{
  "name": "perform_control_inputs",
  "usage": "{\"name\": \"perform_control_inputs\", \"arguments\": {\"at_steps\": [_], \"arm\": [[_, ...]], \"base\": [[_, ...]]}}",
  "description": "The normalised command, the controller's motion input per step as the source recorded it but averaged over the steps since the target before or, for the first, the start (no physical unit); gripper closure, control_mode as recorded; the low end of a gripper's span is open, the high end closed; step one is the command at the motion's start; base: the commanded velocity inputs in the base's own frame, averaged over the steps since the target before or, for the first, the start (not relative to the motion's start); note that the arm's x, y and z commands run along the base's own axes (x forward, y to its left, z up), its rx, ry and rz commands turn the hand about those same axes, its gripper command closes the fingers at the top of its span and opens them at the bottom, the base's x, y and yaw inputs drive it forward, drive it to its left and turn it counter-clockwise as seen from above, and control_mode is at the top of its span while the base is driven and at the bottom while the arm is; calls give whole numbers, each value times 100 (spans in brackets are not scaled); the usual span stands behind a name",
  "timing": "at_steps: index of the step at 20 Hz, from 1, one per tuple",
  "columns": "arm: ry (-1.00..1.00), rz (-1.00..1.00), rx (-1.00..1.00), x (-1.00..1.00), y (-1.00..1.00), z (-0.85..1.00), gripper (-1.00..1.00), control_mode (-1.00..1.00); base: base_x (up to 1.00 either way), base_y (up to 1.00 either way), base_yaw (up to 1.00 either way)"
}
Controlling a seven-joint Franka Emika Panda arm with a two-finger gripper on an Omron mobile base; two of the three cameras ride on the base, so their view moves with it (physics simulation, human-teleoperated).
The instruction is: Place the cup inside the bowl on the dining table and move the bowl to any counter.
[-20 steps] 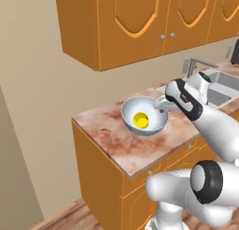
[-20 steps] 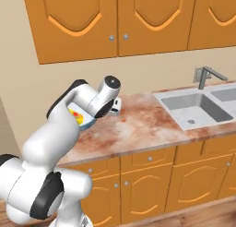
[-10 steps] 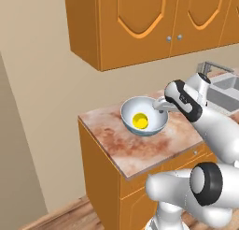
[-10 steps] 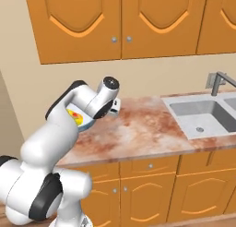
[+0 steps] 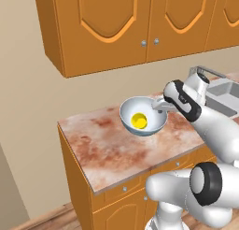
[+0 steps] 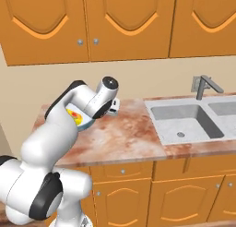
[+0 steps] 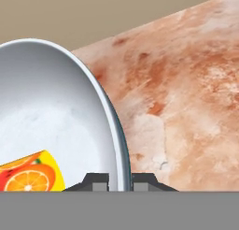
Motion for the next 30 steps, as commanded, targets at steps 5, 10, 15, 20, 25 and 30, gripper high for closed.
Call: {"name": "perform_control_inputs", "arguments": {"at_steps": [5,10,15,20,25,30], "arm": [[0,0,0,0,0,0,100,100],[0,0,0,0,0,0,100,100],[0,0,0,0,0,0,100,100],[0,0,0,0,0,0,100,-100],[1,0,1,0,0,-14,100,-100],[11,0,1,0,1,-16,100,-100]], "base": [[4,-8,3],[0,0,0],[0,0,0],[0,0,0],[0,0,0],[0,0,0]]}}
